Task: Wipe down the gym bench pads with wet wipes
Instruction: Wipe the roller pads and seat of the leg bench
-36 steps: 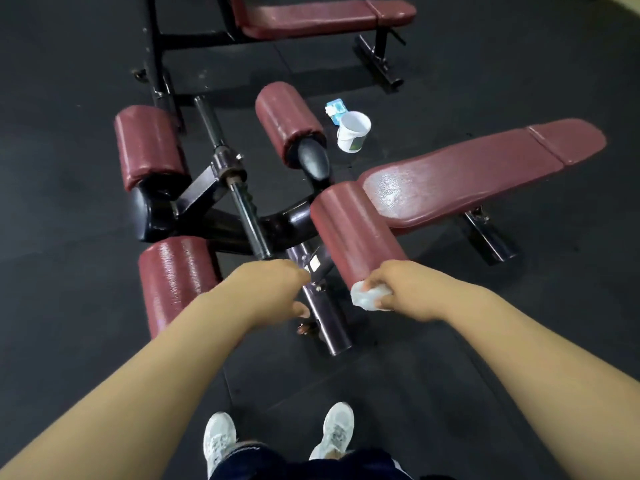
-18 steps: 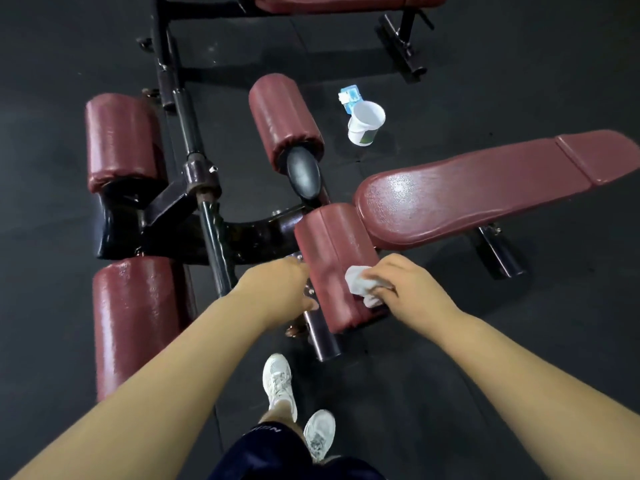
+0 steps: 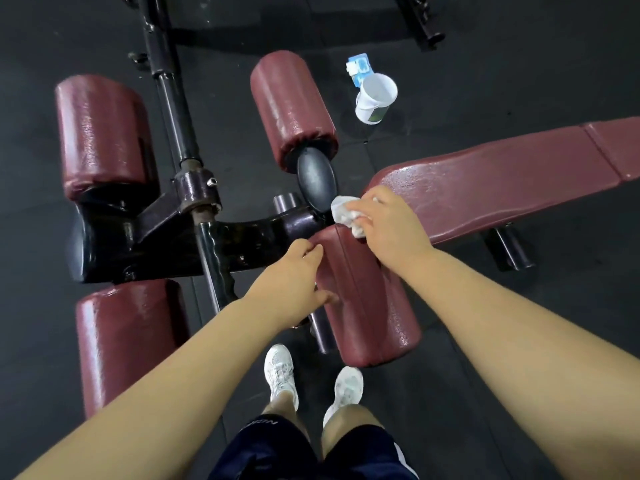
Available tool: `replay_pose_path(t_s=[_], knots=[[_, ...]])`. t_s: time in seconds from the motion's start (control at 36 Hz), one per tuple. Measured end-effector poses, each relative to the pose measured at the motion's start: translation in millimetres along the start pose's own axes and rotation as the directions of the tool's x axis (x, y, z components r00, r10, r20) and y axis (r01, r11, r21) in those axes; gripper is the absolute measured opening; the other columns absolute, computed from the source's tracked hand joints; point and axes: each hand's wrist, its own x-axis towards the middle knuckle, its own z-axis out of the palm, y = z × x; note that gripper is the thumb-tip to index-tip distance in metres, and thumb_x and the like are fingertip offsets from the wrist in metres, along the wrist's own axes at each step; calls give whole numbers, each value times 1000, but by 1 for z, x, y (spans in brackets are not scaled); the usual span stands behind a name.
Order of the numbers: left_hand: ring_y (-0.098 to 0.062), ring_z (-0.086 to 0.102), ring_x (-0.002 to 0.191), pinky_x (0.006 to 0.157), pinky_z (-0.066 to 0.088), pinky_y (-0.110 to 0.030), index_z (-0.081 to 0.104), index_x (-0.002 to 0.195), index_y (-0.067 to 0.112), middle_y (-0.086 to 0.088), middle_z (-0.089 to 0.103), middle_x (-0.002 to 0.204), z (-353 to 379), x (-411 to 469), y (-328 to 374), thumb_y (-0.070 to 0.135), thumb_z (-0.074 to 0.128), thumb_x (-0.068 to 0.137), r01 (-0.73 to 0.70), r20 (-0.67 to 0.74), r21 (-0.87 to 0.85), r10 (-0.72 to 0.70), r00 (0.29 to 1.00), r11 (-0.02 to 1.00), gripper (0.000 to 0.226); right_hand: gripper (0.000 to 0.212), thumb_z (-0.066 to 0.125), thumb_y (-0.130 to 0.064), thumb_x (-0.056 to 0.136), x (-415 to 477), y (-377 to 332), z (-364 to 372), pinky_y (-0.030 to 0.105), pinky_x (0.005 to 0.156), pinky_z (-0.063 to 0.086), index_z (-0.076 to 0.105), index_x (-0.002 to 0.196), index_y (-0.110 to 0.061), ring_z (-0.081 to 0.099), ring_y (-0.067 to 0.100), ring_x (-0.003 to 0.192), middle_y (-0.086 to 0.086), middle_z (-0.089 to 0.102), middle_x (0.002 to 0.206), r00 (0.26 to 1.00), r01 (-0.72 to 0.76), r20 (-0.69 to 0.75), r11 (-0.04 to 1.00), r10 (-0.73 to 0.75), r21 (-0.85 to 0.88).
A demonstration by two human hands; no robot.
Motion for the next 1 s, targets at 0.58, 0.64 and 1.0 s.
replay_pose_path(t_s=[0.58, 0.64, 1.0], knots=[[-19, 46, 125, 106, 38, -37, 33, 145, 14, 1, 28, 149, 33, -16, 50, 40, 59, 89, 200, -175, -132, -222, 959, 971, 66, 26, 56, -29, 88, -136, 69, -22, 17, 82, 41, 63, 111, -17, 52, 14, 91, -1, 51, 102, 917, 288, 213, 929, -337, 231], [-21, 49, 122, 103, 40, -36, 33, 144, 14, -1, 30, 148, 39, -16, 62, 40, 58, 90, 223, -200, -125, -245, 949, 967, 66, 28, 56, -28, 88, -134, 77, -24, 19, 81, 42, 64, 111, -15, 52, 15, 90, 2, 53, 101, 898, 337, 216, 915, -383, 222], [-23, 31, 139, 107, 29, -26, 1, 152, 13, -8, -8, 159, 64, -20, 78, 36, 60, 89, 352, -74, -203, -373, 925, 914, 89, 28, 51, -2, 91, -15, 67, -8, 8, 76, 30, 66, 113, -9, 46, 16, 91, 1, 40, 101, 964, 196, 129, 949, -233, 249]])
